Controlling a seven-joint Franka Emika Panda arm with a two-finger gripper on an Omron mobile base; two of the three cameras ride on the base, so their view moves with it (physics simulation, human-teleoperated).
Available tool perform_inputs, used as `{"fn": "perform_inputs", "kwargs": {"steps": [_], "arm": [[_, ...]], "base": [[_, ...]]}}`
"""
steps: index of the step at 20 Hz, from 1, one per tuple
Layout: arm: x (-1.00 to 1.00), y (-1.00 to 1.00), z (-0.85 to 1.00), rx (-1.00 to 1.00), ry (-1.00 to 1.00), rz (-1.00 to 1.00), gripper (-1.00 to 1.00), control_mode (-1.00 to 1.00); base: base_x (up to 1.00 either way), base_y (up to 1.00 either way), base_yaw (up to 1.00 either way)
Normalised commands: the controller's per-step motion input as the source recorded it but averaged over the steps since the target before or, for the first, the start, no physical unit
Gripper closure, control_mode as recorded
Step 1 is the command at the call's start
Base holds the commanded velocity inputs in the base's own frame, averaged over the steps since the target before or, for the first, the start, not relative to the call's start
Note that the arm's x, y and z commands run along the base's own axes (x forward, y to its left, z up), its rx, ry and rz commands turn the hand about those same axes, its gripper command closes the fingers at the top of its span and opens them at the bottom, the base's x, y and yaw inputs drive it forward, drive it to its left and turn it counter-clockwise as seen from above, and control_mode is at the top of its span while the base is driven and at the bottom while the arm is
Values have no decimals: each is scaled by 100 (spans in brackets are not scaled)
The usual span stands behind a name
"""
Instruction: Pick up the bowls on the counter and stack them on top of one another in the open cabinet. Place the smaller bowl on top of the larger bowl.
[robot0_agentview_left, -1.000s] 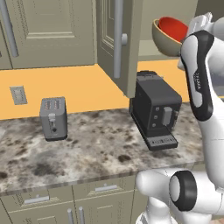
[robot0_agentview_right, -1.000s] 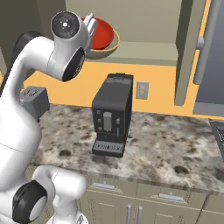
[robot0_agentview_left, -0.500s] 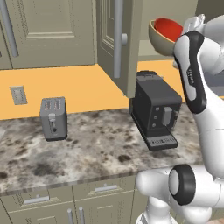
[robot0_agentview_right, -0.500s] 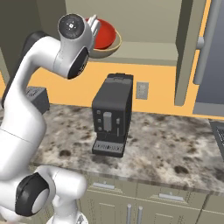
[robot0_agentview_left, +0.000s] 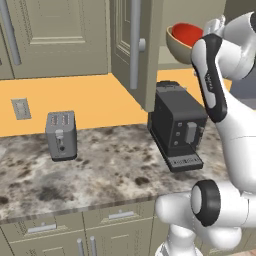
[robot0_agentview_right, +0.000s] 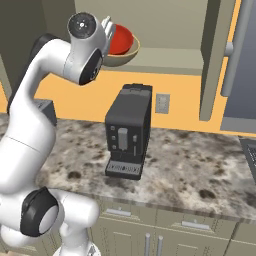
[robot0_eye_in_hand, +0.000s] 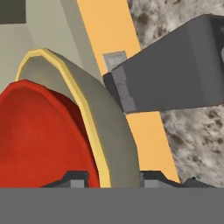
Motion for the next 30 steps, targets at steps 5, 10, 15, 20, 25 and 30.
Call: {"fn": "perform_inputs", "kwargs": {"steps": [5, 10, 15, 20, 25, 30], "arm": [[23, -4, 0, -5, 3, 0, 100, -100], [28, -6, 0, -3, 0, 0, 100, -100], [31, -4, -2, -3, 0, 0, 100, -100], [33, -4, -3, -2, 0, 0, 100, -100], [32, -4, -2, -2, 0, 0, 100, -100], [31, -4, -4, -2, 0, 0, 100, -100]], "base": [[0, 0, 0], [0, 0, 0], [0, 0, 0], [0, 0, 0], [0, 0, 0], [0, 0, 0]]}}
